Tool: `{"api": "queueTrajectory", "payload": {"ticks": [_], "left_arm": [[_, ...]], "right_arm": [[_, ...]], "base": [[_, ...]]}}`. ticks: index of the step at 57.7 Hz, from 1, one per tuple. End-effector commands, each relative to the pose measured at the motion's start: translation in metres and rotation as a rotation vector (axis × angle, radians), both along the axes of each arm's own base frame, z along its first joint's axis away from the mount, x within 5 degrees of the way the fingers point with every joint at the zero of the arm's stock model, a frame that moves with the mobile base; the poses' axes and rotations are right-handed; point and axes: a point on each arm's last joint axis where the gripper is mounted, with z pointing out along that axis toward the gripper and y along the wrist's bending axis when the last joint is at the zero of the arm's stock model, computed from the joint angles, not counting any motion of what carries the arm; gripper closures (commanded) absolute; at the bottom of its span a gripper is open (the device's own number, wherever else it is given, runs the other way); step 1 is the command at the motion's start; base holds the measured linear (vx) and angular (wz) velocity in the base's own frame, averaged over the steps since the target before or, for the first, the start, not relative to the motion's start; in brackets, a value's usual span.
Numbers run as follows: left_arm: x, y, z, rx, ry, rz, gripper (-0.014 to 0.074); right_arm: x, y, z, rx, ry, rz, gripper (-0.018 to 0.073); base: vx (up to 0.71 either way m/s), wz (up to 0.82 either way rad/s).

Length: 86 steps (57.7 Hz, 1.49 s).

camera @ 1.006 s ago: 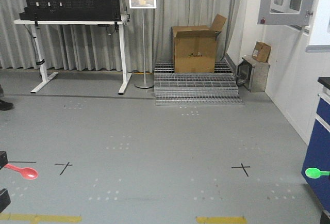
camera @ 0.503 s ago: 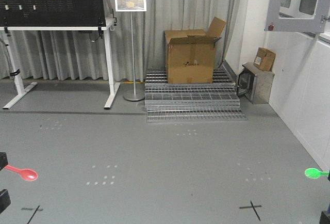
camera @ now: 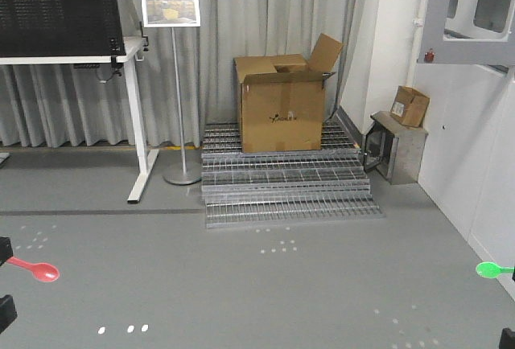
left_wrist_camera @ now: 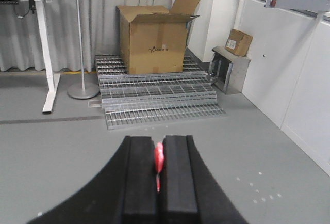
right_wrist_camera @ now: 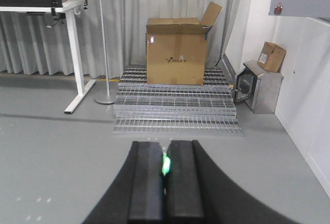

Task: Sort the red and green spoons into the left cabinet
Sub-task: 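Drive the base toward the open white cabinet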

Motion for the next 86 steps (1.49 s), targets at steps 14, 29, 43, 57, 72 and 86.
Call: {"api": "queueTrajectory", "payload": {"ticks": [14,29,43,57,72,86], "left_arm": [[-0.0005,-0.0014,0.019,-0.031,-0.118,-0.01,0.0603],[-0.0005,-0.0014,0.019,-0.031,-0.118,-0.01,0.0603],[-0.0005,-0.0014,0.019,-0.031,-0.117,-0.01,0.0603],[-0.0005,-0.0014,0.019,-0.031,-0.118,-0.01,0.0603],[-0.0005,-0.0014,0.019,-0.031,-0.118,-0.01,0.0603],[-0.0005,-0.0014,0.019,-0.031,-0.118,-0.01,0.0603]], "right_arm": [[0.0002,0.0013,0.0211,0.009,-0.127,0.014,0.0562],[0.0012,0.0013,0.0203,0.008,-0.122,0.014,0.0562],[0.0015,0.0014,0.02,0.008,-0.12,0.014,0.0562],[0.0015,0.0014,0.02,0.008,-0.12,0.014,0.0562],[0.0015,0.0014,0.02,0.008,-0.12,0.014,0.0562],[0.0015,0.0014,0.02,0.008,-0.12,0.014,0.0562]], "base": [[0.68,-0.05],[0.67,-0.03],[0.63,-0.07],[0.61,-0.13],[0.56,-0.15],[0.51,-0.3]]}}
